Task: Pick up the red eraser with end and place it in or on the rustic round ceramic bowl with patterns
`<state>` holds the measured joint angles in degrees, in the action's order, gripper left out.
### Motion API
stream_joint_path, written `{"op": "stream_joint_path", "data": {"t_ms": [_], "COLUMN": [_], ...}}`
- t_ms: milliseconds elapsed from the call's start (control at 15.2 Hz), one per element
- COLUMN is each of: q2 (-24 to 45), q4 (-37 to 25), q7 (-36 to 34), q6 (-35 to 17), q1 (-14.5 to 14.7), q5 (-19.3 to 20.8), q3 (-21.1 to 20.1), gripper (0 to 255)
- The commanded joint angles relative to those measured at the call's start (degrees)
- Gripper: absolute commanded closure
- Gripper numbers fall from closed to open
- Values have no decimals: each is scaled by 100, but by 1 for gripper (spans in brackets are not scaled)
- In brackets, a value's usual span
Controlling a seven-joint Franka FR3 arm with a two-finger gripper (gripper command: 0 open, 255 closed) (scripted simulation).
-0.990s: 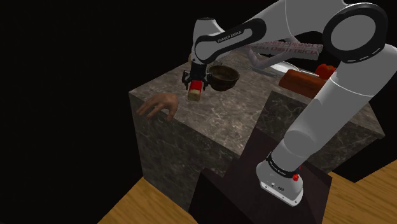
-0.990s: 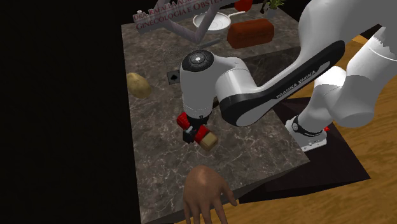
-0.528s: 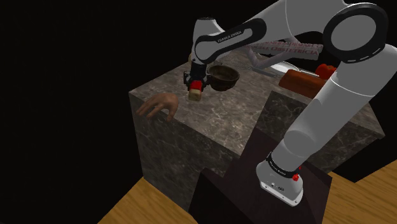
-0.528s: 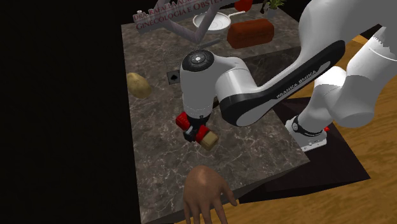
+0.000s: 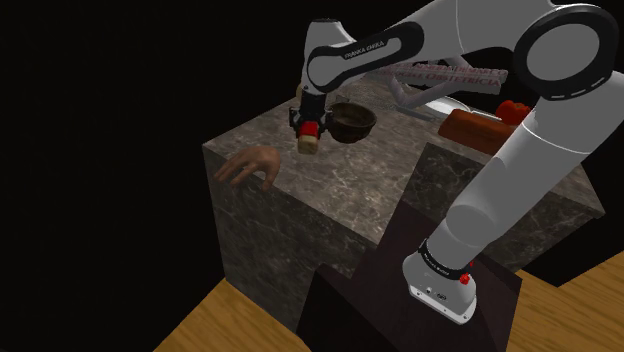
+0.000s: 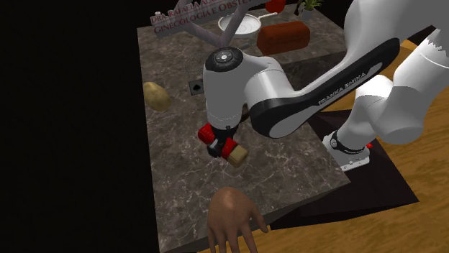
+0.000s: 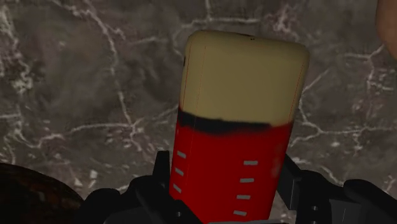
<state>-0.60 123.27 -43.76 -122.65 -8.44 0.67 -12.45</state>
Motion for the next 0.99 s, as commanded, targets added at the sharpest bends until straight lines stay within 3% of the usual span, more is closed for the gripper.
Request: {"op": "stream_joint_path", "data": {"t_ms": [0,924], "q2": [-59,-371], "q4": [-110,-862], "q7": [12,77], "q6": [166,1223], "q1": [-1,-9], "q5": [-16,-91], "q3": [1,19], "gripper": [255,255]}}
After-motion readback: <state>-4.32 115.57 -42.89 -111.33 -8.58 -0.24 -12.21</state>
